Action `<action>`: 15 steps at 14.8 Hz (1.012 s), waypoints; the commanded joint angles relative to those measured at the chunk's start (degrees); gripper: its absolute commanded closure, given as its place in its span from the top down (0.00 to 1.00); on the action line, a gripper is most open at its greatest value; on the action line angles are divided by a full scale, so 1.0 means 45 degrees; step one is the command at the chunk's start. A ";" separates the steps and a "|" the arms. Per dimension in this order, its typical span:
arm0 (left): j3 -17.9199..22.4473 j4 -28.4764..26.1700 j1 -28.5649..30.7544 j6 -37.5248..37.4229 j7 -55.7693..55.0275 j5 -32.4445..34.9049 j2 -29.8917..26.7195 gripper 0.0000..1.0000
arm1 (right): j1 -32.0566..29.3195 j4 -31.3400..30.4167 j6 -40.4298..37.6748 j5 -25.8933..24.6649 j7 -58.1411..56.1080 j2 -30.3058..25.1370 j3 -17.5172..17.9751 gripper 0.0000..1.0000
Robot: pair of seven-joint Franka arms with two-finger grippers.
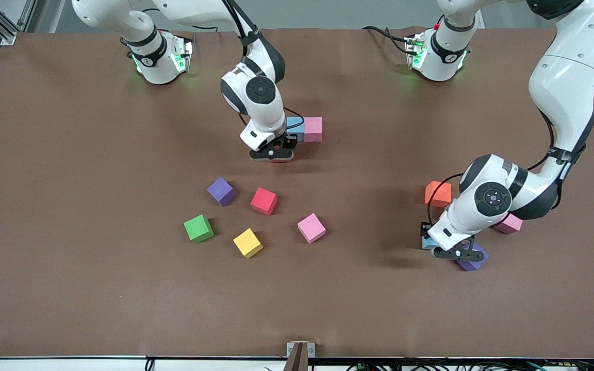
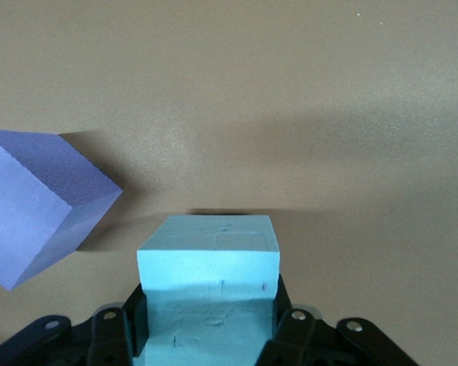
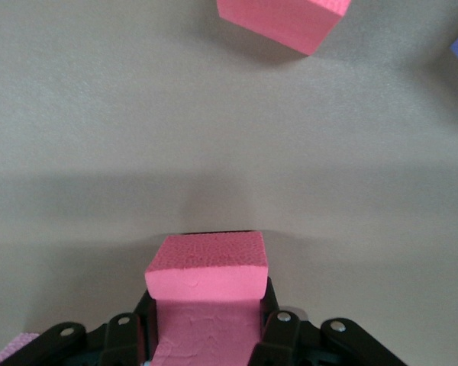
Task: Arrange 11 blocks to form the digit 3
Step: 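Carry the red cube with the right gripper to the yellow cube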
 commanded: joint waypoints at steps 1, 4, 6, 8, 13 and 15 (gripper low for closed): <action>0.0054 0.0082 -0.0125 -0.0208 -0.0167 0.0052 -0.0165 0.47 | -0.0172 -0.0759 0.0153 0.0247 -0.0414 -0.0649 0.0121 0.00; 0.0054 0.0062 -0.0125 -0.0208 -0.0167 0.0052 -0.0185 0.47 | -0.0152 -0.0817 0.0211 0.0247 -0.0414 -0.0610 0.0121 0.00; 0.0054 0.0062 -0.0125 -0.0208 -0.0264 0.0051 -0.0204 0.47 | -0.0094 -0.1284 0.0891 0.0247 -0.0394 -0.0726 0.0121 0.00; 0.0054 0.0062 -0.0145 -0.0208 -0.0304 0.0052 -0.0204 0.47 | -0.0055 -0.1443 0.1071 0.0247 -0.0375 -0.0727 0.0121 0.00; 0.0034 0.0081 -0.0145 -0.0208 -0.0304 0.0032 -0.0204 0.47 | -0.0035 -0.1443 0.1071 0.0266 -0.0141 -0.0727 0.0121 0.00; 0.0034 0.0082 -0.0125 -0.0208 -0.0304 0.0032 -0.0204 0.47 | -0.0016 -0.1443 0.1051 0.0266 0.0055 -0.0727 0.0121 0.00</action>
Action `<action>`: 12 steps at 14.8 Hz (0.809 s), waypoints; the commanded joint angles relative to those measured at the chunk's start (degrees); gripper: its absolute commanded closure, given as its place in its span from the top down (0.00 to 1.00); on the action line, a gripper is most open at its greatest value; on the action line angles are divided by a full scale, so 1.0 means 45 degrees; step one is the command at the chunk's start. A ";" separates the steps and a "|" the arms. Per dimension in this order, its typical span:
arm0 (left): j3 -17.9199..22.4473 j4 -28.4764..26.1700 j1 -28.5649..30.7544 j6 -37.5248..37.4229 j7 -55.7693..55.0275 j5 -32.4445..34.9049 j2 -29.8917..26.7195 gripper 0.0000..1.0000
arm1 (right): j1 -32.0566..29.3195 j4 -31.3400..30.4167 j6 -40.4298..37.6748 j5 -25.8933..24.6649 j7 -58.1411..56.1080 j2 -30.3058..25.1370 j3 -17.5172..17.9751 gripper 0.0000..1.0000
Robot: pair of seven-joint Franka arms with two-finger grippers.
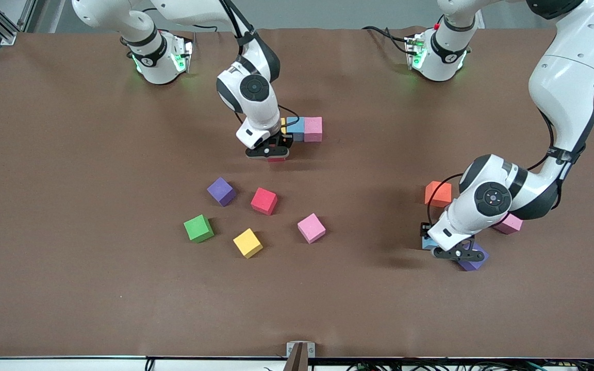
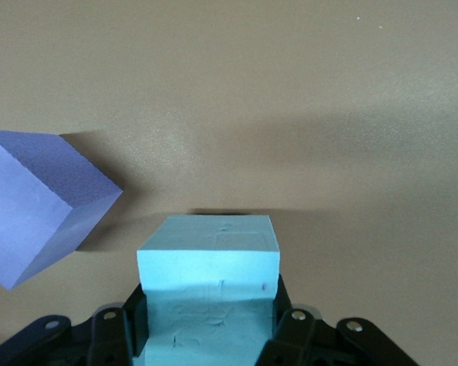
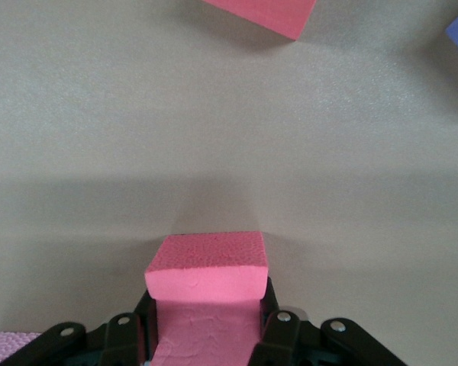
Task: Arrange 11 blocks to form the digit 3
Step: 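Lower the red cube beside the yellow cube and open the right gripper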
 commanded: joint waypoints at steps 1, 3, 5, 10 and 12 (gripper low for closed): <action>0.0056 0.0077 -0.0106 -0.0208 -0.0204 0.0032 -0.0204 0.47 | -0.0012 -0.0631 0.0135 0.0243 0.0108 -0.0569 0.0089 0.00; 0.0057 0.0077 -0.0106 -0.0208 -0.0204 0.0032 -0.0204 0.47 | -0.0012 -0.0631 0.0154 0.0243 0.0147 -0.0550 0.0089 0.00; 0.0037 0.0077 -0.0125 -0.0208 -0.0204 0.0032 -0.0204 0.47 | 0.0046 -0.0612 0.0154 0.0243 0.0303 -0.0550 0.0108 0.00; 0.0057 0.0057 -0.0321 -0.0208 -0.0516 0.0052 -0.0126 0.47 | 0.0184 -0.0631 0.0115 0.0243 0.0459 -0.0550 0.0108 0.00; 0.0057 0.0057 -0.0340 -0.0208 -0.0517 0.0052 -0.0126 0.47 | 0.0184 -0.0631 0.0076 0.0243 0.0459 -0.0550 0.0108 0.00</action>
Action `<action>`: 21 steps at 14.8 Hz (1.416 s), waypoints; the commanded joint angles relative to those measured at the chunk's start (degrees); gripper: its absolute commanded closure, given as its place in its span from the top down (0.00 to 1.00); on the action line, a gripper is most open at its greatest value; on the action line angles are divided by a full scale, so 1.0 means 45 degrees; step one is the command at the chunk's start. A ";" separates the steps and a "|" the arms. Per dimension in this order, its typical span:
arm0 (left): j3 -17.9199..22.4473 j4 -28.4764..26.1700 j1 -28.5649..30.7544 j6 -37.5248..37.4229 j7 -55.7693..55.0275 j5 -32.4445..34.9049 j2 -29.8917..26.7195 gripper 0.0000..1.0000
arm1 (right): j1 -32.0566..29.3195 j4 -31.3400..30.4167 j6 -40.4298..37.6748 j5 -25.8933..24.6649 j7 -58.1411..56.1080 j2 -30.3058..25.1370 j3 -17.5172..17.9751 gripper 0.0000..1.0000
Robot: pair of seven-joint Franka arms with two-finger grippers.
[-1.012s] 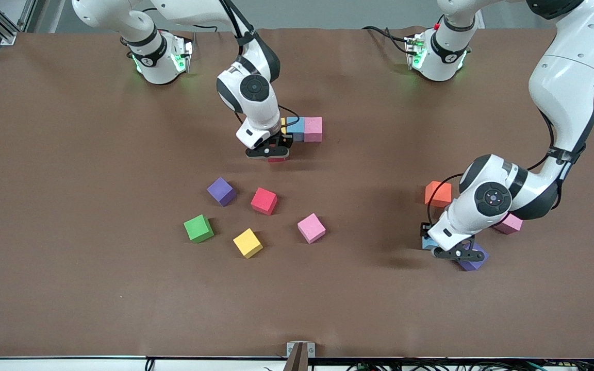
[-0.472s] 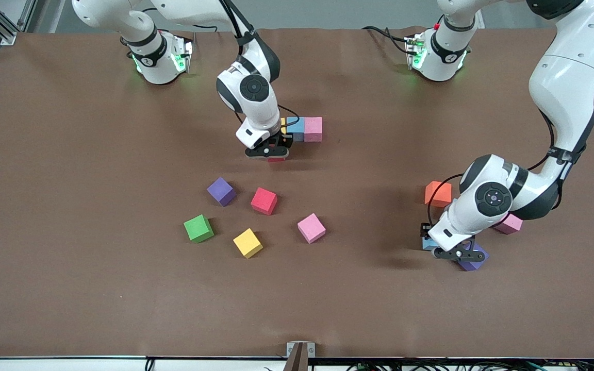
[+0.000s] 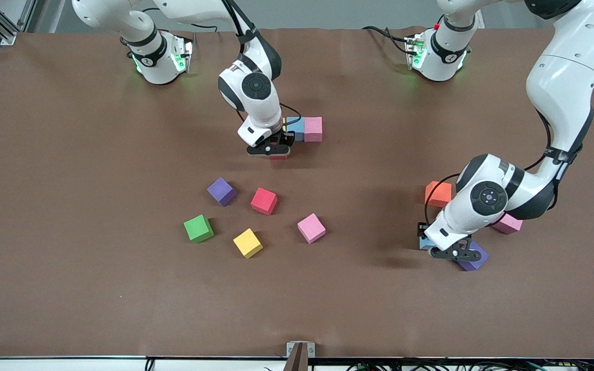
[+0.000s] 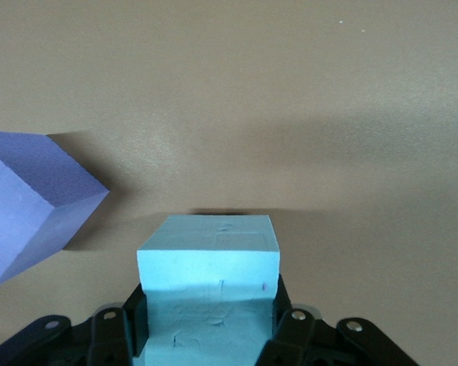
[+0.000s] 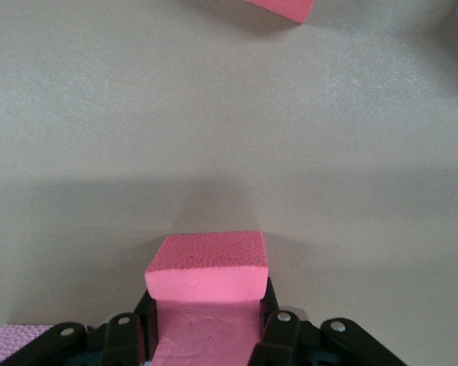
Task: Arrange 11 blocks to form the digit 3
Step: 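Lower the red cube beside the yellow cube and open the right gripper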
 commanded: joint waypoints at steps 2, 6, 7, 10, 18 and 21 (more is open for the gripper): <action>0.0056 0.0019 -0.0091 -0.0187 -0.0197 0.0052 -0.0126 0.47 | 0.0057 -0.0607 0.0010 0.0137 0.0088 -0.0559 0.0033 0.00; 0.0056 0.0019 -0.0071 -0.0187 -0.0178 0.0052 -0.0165 0.47 | 0.0038 -0.0626 -0.0010 0.0137 -0.0125 -0.0578 0.0033 0.00; 0.0056 0.0019 -0.0071 -0.0187 -0.0178 0.0052 -0.0165 0.47 | 0.0018 -0.0626 -0.0010 0.0117 -0.0165 -0.0578 0.0033 0.00; 0.0056 -0.0001 -0.0071 -0.0187 -0.0197 0.0052 -0.0185 0.47 | 0.0018 -0.0626 -0.0010 0.0117 -0.0185 -0.0578 0.0033 0.00; 0.0037 0.0038 -0.0032 -0.0616 -0.0197 0.0052 -0.0243 0.47 | -0.0002 -0.0743 -0.0030 0.0117 -0.0498 -0.0617 0.0033 0.00; 0.0017 0.0038 -0.0013 -0.0636 -0.0197 0.0052 -0.0263 0.47 | -0.0002 -0.0743 -0.0010 0.0117 -0.0498 -0.0617 0.0033 0.00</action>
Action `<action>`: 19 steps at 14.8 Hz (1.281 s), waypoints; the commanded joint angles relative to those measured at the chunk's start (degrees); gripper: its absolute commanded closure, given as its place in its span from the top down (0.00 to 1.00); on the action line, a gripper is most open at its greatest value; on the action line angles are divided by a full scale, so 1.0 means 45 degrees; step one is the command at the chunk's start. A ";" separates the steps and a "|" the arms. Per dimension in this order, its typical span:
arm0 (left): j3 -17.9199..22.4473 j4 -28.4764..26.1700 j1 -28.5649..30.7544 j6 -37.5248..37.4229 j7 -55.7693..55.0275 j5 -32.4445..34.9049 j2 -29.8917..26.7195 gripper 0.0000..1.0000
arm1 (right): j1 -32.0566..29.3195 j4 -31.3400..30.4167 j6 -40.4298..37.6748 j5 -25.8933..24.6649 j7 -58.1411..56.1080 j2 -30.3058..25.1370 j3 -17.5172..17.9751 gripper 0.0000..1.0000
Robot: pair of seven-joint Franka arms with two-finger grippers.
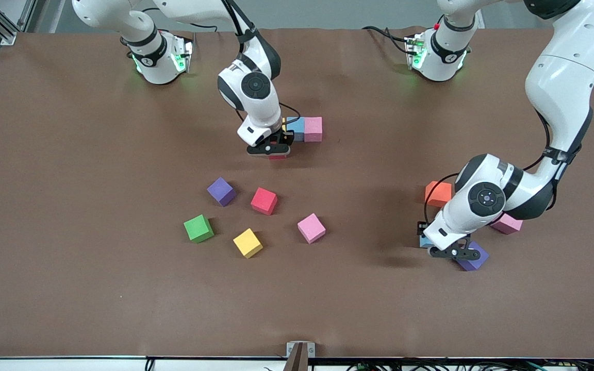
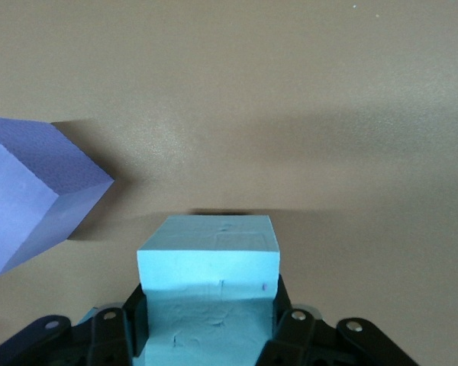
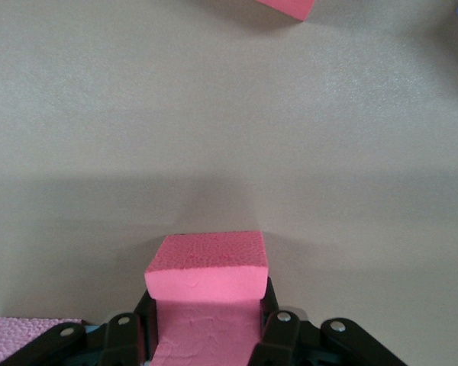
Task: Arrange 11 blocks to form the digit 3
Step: 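Lower the red cube beside the yellow cube and open the right gripper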
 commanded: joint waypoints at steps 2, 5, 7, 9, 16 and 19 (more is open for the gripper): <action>-0.0017 -0.0021 0.0017 -0.0266 -0.0136 0.0032 -0.0282 0.47 | -0.0002 -0.0613 0.0063 0.0117 -0.0154 -0.0507 0.0032 0.00; -0.0153 -0.0002 0.0036 -0.0751 -0.0136 0.0013 -0.0555 0.47 | -0.0002 -0.0613 0.0102 0.0117 -0.0114 -0.0488 0.0032 0.01; -0.0232 -0.0002 0.0075 -0.0813 -0.0136 0.0032 -0.0536 0.47 | -0.0002 -0.0574 0.0122 0.0117 -0.0095 -0.0468 0.0032 0.03; -0.0232 -0.0002 0.0095 -0.0813 -0.0116 0.0032 -0.0536 0.46 | -0.0002 -0.0496 0.0122 0.0117 -0.0017 -0.0449 0.0032 0.13; -0.0193 -0.0002 0.0134 -0.0813 -0.0019 0.0052 -0.0439 0.46 | -0.0002 -0.0398 0.0044 0.0117 0.0023 -0.0449 0.0013 1.00; -0.0174 -0.0002 0.0153 -0.0813 0.0001 0.0052 -0.0438 0.46 | -0.0002 -0.0379 0.0005 0.0117 0.0023 -0.0429 -0.0007 1.00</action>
